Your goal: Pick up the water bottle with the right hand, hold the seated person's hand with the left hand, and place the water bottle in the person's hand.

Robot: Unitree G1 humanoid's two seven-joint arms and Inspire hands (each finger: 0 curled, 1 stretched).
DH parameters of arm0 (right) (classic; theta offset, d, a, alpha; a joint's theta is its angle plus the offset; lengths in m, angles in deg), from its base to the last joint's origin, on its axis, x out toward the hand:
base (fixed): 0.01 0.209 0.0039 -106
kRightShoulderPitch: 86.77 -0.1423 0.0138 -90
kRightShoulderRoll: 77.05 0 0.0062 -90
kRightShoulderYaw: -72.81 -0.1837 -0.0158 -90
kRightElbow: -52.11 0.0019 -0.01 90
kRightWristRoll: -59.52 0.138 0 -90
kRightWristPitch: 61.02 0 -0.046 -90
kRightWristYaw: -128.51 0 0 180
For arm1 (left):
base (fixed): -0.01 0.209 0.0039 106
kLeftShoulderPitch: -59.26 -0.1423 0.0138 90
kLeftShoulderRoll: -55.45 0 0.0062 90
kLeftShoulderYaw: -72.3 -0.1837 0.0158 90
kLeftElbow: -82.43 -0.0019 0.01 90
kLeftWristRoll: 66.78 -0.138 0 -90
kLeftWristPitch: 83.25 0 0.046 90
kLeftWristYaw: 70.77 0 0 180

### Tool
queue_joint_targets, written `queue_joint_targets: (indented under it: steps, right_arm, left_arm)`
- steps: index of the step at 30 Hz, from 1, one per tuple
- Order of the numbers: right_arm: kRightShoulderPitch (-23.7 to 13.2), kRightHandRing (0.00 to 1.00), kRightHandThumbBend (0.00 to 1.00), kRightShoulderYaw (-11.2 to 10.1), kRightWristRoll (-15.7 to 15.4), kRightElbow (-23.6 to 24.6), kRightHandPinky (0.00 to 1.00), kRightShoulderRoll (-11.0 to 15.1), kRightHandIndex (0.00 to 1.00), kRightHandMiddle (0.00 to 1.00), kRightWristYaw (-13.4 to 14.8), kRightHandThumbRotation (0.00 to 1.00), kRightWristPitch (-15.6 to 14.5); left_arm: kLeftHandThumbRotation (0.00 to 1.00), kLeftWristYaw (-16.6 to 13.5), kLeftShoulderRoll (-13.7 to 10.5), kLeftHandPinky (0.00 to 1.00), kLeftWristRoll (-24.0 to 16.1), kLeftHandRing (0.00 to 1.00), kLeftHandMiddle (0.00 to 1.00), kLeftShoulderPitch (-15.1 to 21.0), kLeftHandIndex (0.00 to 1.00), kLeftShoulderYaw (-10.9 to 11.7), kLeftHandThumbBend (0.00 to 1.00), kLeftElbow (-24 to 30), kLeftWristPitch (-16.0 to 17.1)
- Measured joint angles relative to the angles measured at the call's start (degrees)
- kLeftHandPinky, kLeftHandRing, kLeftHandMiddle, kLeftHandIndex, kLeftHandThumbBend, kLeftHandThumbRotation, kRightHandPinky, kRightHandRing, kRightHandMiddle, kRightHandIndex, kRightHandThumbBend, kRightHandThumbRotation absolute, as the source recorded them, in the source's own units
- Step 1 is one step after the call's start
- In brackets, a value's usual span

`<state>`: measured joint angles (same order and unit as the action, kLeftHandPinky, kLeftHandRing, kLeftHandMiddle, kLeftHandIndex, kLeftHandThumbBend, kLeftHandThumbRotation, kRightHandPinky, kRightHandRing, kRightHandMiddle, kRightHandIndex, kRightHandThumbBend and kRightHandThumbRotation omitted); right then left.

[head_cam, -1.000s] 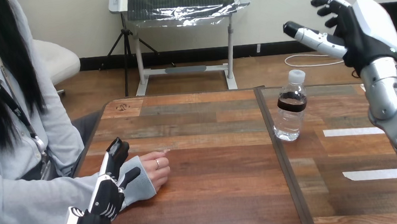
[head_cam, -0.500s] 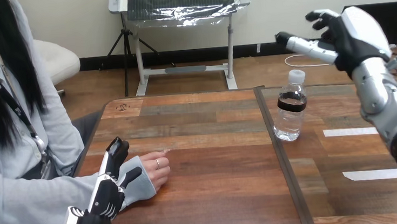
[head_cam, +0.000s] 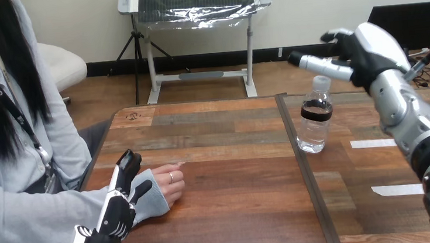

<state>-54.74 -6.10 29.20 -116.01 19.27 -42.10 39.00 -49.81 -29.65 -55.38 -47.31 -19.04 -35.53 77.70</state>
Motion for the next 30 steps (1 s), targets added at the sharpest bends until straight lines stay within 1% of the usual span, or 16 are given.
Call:
queue_joint_targets:
  steps: [11,21,30]
  right_arm:
    - [0.01,0.8,0.91,0.18,-0.08,-1.17,0.7,-1.56,0.87,0.83,-1.91,0.83,-2.24]
    - [0.05,0.8,0.92,0.59,-0.41,-1.31,0.7,-2.43,0.87,0.83,-2.32,0.8,-3.83]
    - [0.43,0.81,0.94,1.03,-0.93,-1.31,0.71,-2.62,0.87,0.84,-2.32,0.81,-4.17]
  left_arm:
    - [0.58,-0.23,0.03,0.9,-0.47,1.0,1.0,-1.21,1.0,0.02,1.0,1.38,-0.04]
    - [0.58,-0.26,0.04,0.91,-0.51,1.0,1.0,-1.9,1.0,-0.05,1.0,1.61,0.07]
    - [0.56,-0.46,0.03,0.9,-0.47,1.0,1.0,-2.96,1.0,-0.04,1.0,1.61,1.07]
